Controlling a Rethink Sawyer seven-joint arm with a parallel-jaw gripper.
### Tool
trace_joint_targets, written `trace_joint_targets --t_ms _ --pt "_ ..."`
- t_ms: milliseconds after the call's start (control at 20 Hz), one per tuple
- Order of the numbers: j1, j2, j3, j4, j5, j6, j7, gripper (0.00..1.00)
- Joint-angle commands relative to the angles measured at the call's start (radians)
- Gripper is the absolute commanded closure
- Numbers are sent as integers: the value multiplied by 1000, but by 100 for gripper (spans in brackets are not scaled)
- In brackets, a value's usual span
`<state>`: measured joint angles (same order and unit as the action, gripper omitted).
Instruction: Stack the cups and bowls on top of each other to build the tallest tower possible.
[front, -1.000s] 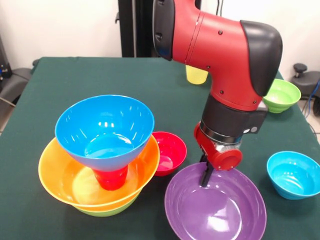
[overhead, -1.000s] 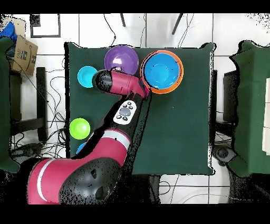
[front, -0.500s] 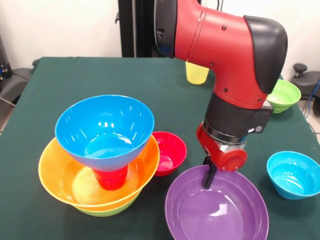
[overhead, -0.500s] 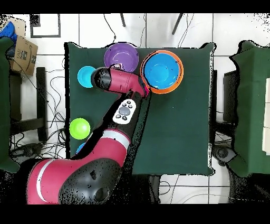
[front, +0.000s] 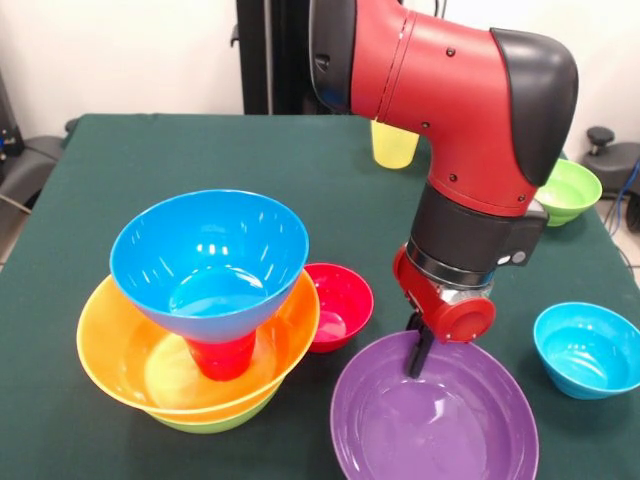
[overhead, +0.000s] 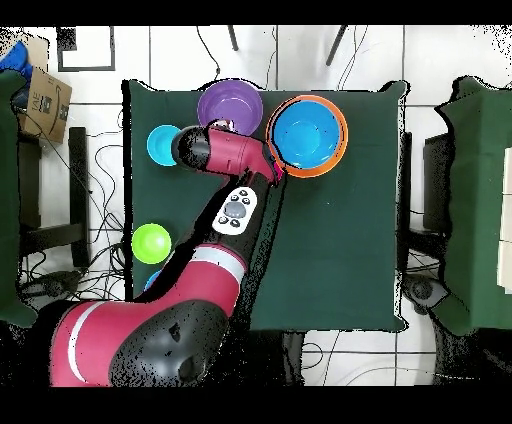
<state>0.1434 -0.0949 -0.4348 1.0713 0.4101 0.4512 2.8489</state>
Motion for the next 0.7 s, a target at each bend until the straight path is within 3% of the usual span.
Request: trace_joint_targets --t_ms 50,700 --pt "11 16 68 -20 -6 129 76 100" --pt "0 -63 112 18 14 238 68 100"
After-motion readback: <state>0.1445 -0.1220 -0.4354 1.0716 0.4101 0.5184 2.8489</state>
